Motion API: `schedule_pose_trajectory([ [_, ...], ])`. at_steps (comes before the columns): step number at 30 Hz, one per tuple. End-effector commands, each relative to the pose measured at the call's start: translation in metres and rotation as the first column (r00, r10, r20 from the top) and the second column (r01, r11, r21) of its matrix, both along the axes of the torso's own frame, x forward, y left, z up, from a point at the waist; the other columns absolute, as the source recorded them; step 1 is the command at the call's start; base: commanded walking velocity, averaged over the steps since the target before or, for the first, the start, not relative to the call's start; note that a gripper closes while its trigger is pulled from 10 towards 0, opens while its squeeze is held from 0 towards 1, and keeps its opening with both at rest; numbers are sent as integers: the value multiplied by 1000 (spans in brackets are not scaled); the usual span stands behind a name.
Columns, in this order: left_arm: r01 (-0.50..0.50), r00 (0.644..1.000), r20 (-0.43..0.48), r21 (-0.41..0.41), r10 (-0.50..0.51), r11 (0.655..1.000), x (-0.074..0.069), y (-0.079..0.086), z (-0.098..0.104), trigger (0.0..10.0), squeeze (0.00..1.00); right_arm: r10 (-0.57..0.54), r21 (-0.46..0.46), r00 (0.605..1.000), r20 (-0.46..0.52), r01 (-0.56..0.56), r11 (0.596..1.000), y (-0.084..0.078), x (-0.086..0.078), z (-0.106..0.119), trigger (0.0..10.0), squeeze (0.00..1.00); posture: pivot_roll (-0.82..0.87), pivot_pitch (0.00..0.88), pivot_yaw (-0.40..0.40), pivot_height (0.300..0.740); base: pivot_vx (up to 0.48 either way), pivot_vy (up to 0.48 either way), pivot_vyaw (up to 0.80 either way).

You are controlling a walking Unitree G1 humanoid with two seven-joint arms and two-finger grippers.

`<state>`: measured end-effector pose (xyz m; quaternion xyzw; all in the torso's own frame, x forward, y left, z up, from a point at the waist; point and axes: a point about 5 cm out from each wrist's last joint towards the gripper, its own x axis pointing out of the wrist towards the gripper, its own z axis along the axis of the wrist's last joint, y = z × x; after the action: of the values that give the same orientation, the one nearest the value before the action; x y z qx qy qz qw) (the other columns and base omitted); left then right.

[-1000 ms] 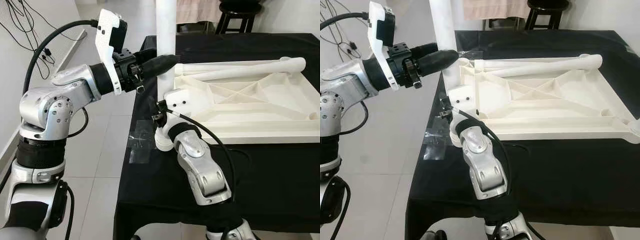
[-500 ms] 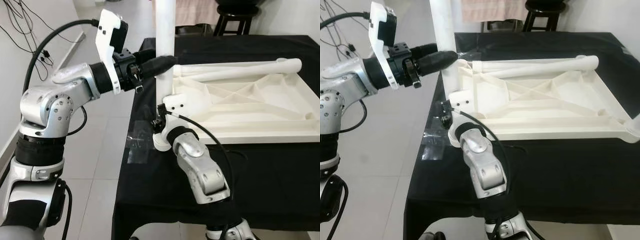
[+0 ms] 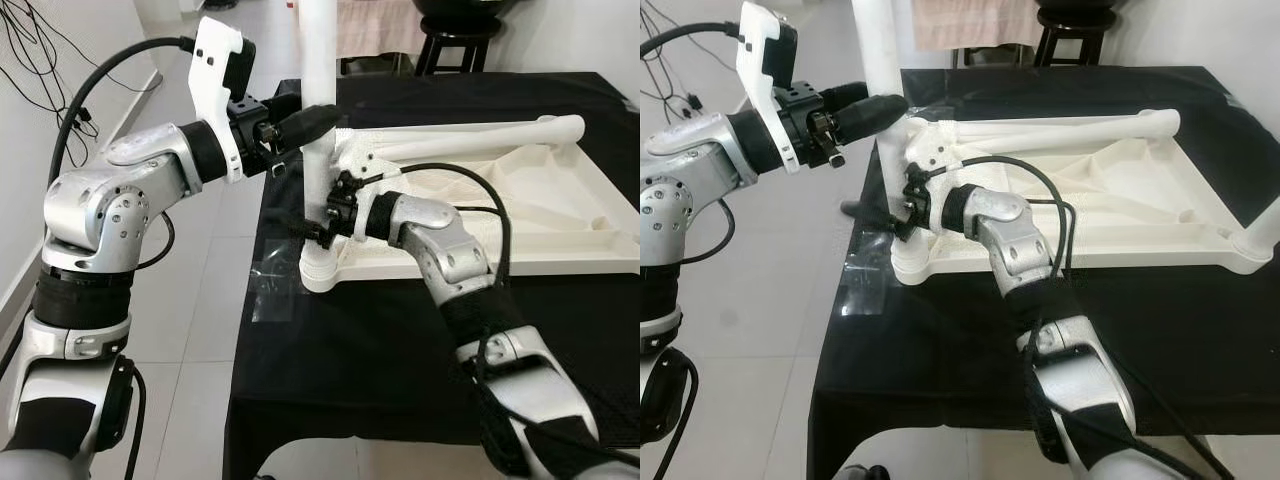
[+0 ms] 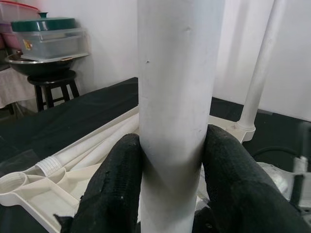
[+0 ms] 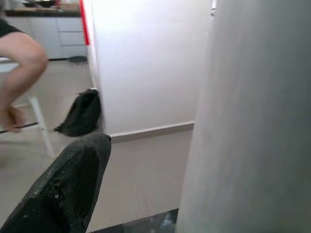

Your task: Building children table

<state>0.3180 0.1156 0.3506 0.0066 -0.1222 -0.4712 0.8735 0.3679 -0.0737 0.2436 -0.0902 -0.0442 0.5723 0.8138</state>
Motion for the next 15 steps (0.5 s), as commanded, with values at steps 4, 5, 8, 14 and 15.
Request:
schedule_pose_trajectory([
  [4,25,999,-24,22,-24,999,-3,-4,-3,0,0,124,23,991,-57,-123,992,9,3,-1,0,0,72,156,46,740,0,0,0],
  [5,26,999,-25,22,-26,999,-3,-4,-3,0,0,140,21,988,-70,-139,990,10,4,-4,0,0,72,156,46,740,0,0,0],
  [8,27,999,-25,22,-27,999,-3,-4,-3,0,0,156,20,984,-82,-155,988,12,4,-6,0,0,73,160,45,740,0,0,0],
  [14,23,999,-22,19,-23,1000,-2,-4,-3,0,0,179,29,980,-90,-177,984,14,5,-7,0,0,67,146,31,740,0,0,0],
  [15,22,1000,-22,17,-22,1000,-2,-4,-3,0,0,182,31,979,-90,-180,983,14,5,-7,0,0,61,156,28,740,0,0,0],
])
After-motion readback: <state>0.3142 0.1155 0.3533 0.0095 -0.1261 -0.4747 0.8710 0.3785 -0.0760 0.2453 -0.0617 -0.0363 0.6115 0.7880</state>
